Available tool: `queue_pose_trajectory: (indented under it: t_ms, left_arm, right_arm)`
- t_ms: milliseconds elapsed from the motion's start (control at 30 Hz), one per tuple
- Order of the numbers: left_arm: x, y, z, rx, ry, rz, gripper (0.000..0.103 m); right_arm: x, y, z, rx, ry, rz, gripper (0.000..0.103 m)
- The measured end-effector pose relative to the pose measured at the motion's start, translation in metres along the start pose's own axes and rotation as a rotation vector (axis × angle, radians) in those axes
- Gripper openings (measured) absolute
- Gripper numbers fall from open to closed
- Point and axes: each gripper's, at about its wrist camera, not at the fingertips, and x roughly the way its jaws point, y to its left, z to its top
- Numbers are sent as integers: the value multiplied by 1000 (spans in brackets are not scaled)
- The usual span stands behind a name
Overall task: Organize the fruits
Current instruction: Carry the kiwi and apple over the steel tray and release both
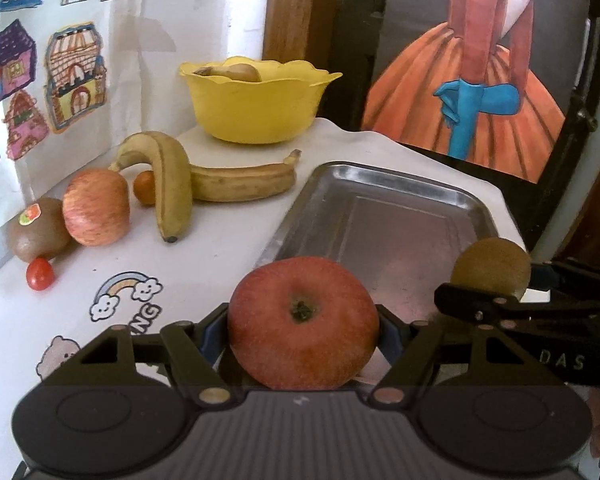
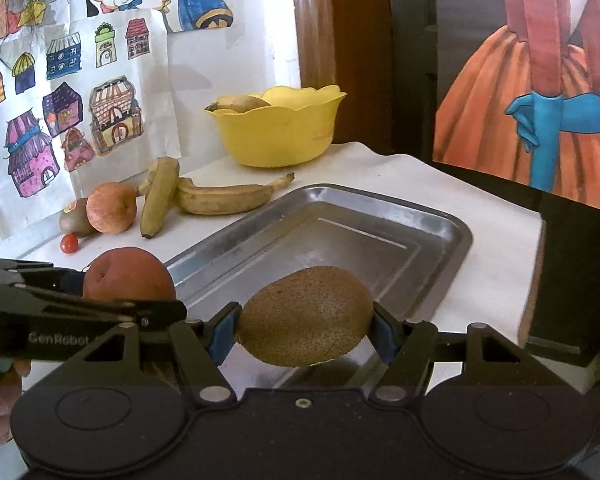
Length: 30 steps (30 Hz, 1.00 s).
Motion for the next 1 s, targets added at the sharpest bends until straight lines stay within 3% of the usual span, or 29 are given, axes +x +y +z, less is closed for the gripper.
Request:
queue_pose_trajectory:
  t_ms: [533, 900, 1000]
  left_arm:
    - [21, -2, 10, 86, -38, -50, 77]
    - [40, -5, 22, 125, -67, -96, 77]
    - [37, -3, 21, 125, -68, -109, 78]
  right_arm:
    - [16, -7, 0, 3, 10, -40, 69]
    - [16, -6, 4, -16, -64, -110, 69]
    - [9, -4, 3, 0, -77, -131, 77]
